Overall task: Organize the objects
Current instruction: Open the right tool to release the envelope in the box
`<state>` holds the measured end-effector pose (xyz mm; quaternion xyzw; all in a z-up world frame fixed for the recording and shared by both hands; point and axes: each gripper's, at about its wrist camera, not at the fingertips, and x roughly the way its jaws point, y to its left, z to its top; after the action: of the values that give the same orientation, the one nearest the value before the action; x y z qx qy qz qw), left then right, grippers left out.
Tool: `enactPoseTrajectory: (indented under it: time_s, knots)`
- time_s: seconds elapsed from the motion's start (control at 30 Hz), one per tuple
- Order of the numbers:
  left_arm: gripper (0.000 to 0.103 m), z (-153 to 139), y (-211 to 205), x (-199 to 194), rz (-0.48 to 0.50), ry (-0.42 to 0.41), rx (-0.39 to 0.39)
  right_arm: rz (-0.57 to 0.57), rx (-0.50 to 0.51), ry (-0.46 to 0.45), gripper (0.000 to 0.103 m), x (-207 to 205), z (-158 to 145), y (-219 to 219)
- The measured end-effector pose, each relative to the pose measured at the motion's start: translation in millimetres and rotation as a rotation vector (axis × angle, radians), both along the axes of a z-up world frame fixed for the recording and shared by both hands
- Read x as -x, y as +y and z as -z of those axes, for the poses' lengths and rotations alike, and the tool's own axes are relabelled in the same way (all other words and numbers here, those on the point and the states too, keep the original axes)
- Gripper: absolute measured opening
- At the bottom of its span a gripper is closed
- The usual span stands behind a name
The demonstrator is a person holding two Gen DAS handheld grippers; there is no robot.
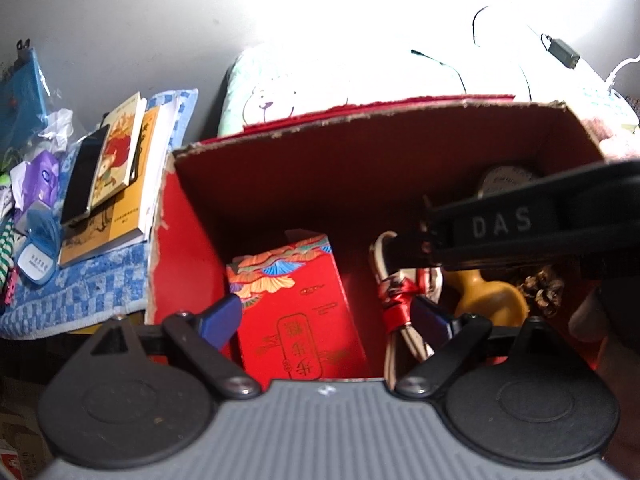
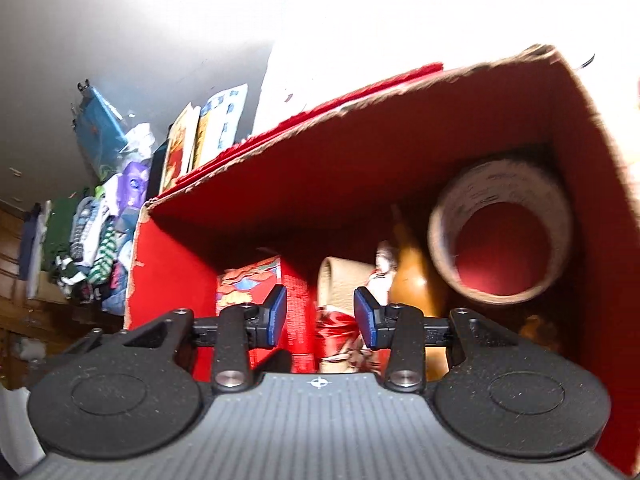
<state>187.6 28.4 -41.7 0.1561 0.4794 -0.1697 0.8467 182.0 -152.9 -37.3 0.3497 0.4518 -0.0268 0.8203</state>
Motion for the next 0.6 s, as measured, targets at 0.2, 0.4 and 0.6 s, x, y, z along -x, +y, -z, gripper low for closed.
enactPoseTrajectory:
  time_s: [0.2, 0.4, 0.6]
  knots:
    - [0.092, -7, 0, 6, -0.017, -0.004, 0.006, 0.045, 0.138, -0.009, 0.042, 18, -13, 0]
    - [0.092, -13, 3, 16, -0.035, -0.008, 0.012, 0.079, 0.249, -0.024, 0.044, 32, -25, 2]
    - [0.092, -23, 9, 26, -0.049, -0.025, 0.033, 0.097, 0.318, -0.049, 0.051, 48, -35, 8]
